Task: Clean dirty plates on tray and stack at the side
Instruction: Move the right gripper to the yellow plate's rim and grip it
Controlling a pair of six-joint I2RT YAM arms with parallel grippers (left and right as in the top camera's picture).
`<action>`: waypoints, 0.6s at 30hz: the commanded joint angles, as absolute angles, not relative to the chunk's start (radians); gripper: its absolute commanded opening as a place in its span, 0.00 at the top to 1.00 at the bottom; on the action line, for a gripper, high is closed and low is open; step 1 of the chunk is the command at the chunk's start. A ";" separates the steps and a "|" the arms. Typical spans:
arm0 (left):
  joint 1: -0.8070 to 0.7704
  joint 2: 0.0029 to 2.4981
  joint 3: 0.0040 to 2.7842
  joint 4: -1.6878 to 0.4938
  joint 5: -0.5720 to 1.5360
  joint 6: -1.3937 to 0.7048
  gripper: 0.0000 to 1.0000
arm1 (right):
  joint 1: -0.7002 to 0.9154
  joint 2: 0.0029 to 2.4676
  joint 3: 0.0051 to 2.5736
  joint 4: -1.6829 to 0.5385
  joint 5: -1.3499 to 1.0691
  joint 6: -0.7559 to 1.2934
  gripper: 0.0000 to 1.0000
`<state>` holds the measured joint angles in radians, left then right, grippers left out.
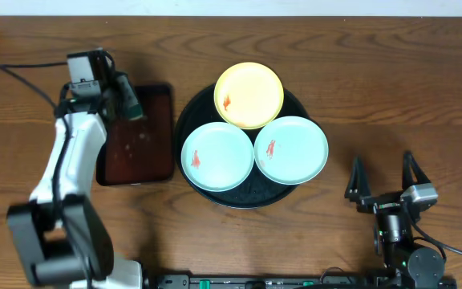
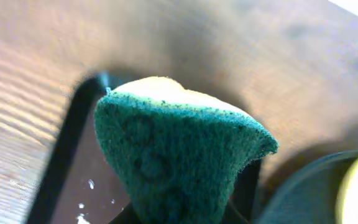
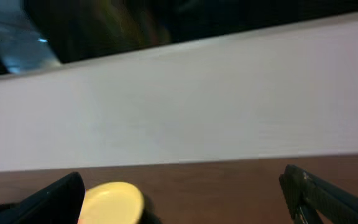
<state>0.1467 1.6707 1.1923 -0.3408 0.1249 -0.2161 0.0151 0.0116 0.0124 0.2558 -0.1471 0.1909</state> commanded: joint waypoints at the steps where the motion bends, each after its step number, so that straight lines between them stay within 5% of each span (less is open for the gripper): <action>1: 0.152 1.822 1.145 -0.350 0.117 -0.214 0.92 | 0.005 0.036 0.110 0.190 -0.257 0.183 0.01; 12: 0.154 1.642 1.150 -0.362 0.131 -0.226 0.93 | 0.006 0.715 0.919 -0.501 -0.344 -0.105 0.01; 18: 0.154 1.580 1.150 -0.382 0.131 -0.241 0.93 | 0.007 1.053 1.192 -0.562 -0.687 -0.075 0.01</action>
